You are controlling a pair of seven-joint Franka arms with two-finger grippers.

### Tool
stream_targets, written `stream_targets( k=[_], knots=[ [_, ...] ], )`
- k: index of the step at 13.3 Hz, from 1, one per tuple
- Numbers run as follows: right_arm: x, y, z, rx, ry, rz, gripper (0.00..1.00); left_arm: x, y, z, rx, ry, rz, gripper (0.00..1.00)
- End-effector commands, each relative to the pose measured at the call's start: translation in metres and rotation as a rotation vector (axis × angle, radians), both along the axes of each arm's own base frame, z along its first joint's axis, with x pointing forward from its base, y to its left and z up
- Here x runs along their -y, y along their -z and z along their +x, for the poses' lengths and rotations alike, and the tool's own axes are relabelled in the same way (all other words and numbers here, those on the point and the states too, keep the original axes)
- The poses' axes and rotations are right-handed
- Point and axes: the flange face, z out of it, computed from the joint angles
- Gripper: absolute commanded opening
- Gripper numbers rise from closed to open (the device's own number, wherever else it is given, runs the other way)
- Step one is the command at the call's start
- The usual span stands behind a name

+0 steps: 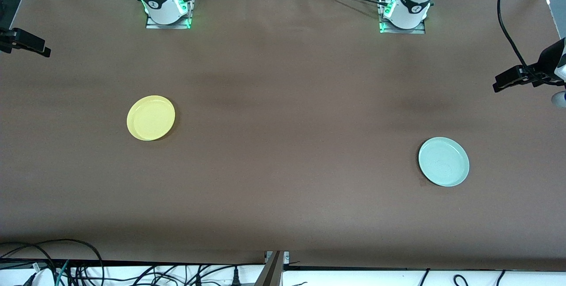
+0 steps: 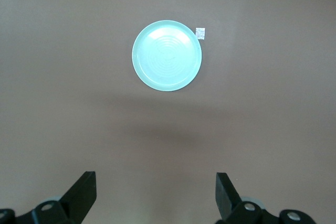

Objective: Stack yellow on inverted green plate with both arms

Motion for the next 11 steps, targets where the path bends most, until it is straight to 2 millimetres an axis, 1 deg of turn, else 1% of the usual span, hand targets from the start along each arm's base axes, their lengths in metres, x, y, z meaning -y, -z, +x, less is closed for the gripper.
stream_targets(
  k=[1,2,3,4,5,7,8,9,10,11],
  knots=[
    [0.0,-0.003,-0.003,-0.005,0.012,0.015,1.0,0.002,-0.005,0.003,0.006,0.005,-0.016,1.0],
    [0.0,-0.004,-0.004,-0.005,0.011,0.015,1.0,0.002,-0.006,0.003,0.008,0.025,-0.012,1.0],
    [-0.002,-0.005,-0.004,-0.002,0.009,0.015,1.0,0.003,-0.007,0.004,0.011,0.009,-0.028,1.0],
    [-0.005,-0.005,-0.004,-0.002,0.004,0.014,1.0,0.0,-0.008,0.004,0.013,0.01,-0.028,1.0],
    [-0.006,-0.006,-0.003,-0.001,0.001,0.014,1.0,0.002,-0.006,0.005,0.009,0.007,-0.023,1.0],
    [-0.002,-0.005,-0.004,-0.002,0.009,0.015,1.0,0.002,-0.008,0.005,0.014,0.019,-0.026,1.0],
    [0.0,-0.004,-0.003,-0.004,0.012,0.015,1.0,0.006,-0.008,0.005,0.015,0.031,-0.026,1.0],
    [0.002,-0.003,-0.003,-0.003,0.017,0.015,1.0,0.013,-0.004,0.008,0.009,0.041,-0.015,1.0],
    [0.007,-0.003,-0.004,-0.005,0.027,0.017,1.0,0.015,-0.002,0.01,0.007,0.042,-0.016,1.0],
    [0.008,-0.003,-0.004,-0.005,0.027,0.017,1.0,0.018,-0.014,0.01,0.033,0.046,-0.021,1.0]
  ],
)
